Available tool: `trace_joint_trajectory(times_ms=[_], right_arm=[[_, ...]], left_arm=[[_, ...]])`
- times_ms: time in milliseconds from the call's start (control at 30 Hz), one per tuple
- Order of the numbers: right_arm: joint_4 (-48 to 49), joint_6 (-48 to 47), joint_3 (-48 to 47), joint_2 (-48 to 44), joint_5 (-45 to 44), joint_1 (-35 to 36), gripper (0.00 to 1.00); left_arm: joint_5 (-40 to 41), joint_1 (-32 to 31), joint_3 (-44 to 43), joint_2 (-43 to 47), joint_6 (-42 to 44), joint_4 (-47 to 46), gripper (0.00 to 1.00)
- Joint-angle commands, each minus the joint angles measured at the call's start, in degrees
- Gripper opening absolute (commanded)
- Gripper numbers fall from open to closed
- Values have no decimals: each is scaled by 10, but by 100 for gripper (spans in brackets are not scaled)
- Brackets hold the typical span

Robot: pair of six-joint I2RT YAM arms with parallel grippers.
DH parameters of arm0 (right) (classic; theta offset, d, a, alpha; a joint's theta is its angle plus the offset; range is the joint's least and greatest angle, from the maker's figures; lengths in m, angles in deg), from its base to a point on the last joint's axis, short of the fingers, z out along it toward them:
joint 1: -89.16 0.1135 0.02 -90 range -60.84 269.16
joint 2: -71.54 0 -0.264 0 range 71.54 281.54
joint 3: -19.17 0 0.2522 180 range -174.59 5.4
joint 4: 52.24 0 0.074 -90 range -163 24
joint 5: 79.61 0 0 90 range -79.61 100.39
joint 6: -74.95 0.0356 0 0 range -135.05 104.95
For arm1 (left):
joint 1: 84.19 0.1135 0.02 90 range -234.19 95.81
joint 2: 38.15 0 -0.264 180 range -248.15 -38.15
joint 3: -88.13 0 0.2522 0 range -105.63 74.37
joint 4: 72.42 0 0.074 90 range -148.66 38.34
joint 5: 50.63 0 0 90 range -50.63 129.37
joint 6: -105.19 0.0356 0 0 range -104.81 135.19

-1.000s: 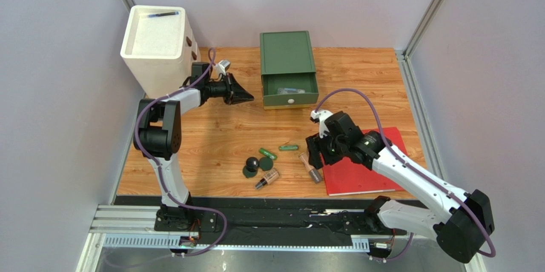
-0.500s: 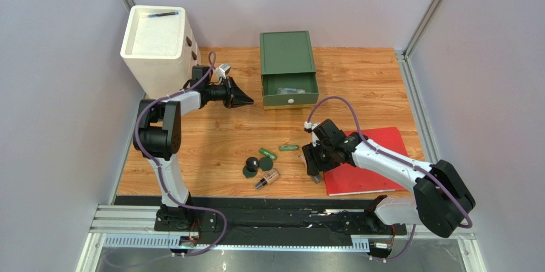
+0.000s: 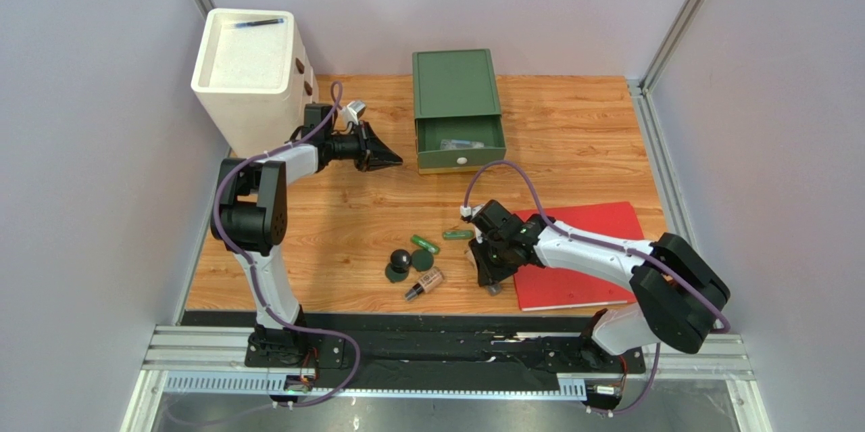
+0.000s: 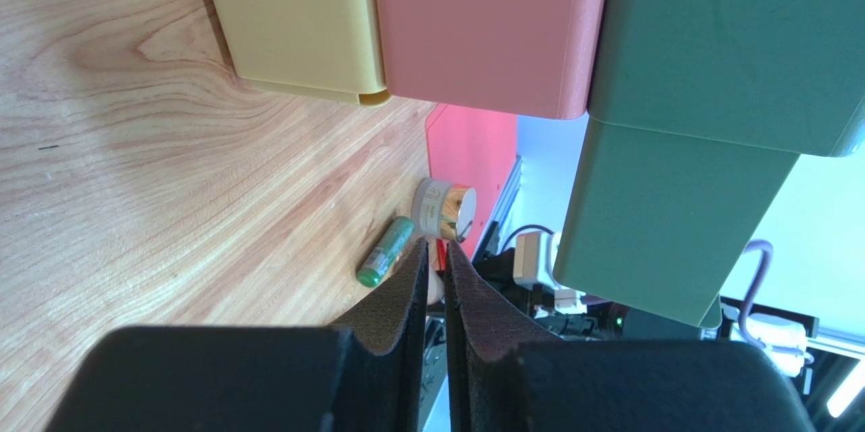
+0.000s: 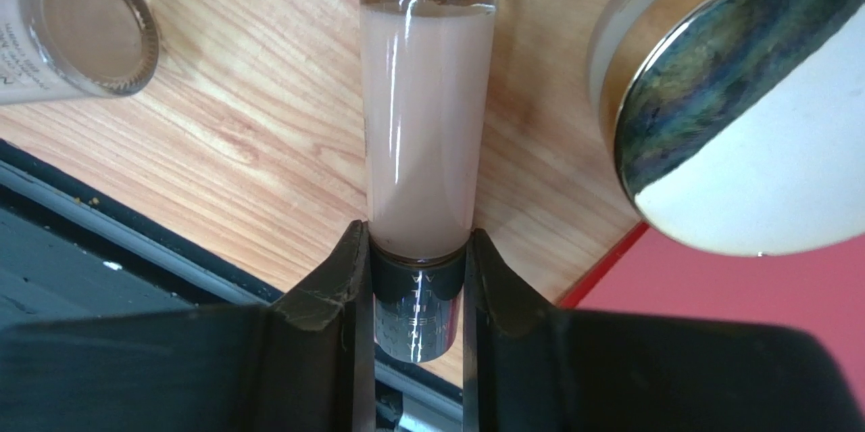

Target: Organize the makeup

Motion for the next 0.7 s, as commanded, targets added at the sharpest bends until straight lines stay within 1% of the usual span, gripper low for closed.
trace_joint_trajectory(times_ms=[0, 100, 233, 267, 333, 367, 500, 567, 633, 667], right_arm=[[-32, -11, -50, -20, -21, 17, 3], [-66, -32, -89, -58, -26, 20, 0], [-93, -73, -151, -110, -32, 20, 0], [-95, -103, -182, -122, -52, 20, 0], [-95, -138, -210, -130, -59, 20, 0], [-92, -177, -235, -134, -72, 20, 0], [-51, -280, -280, -132, -101, 18, 0], [-38, -313, -306, -123, -103, 4, 0], [-27, -355, -331, -96, -108, -15, 0], [-26, -366, -358, -83, -110, -22, 0]], left_arm=[[-6, -2, -2, 34, 16, -4, 16], [-6, -2, -1, 32, 17, -4, 15], [-6, -2, -2, 29, 16, -6, 15], [-6, -2, -2, 29, 15, -7, 15], [-6, -2, -1, 28, 16, -8, 15], [-6, -2, -1, 28, 15, -10, 16], [-8, -2, 0, 28, 14, -11, 15], [-10, -2, 5, 28, 10, -17, 16], [-9, -2, 7, 29, 9, -18, 16], [-11, -2, 8, 30, 9, -19, 15]])
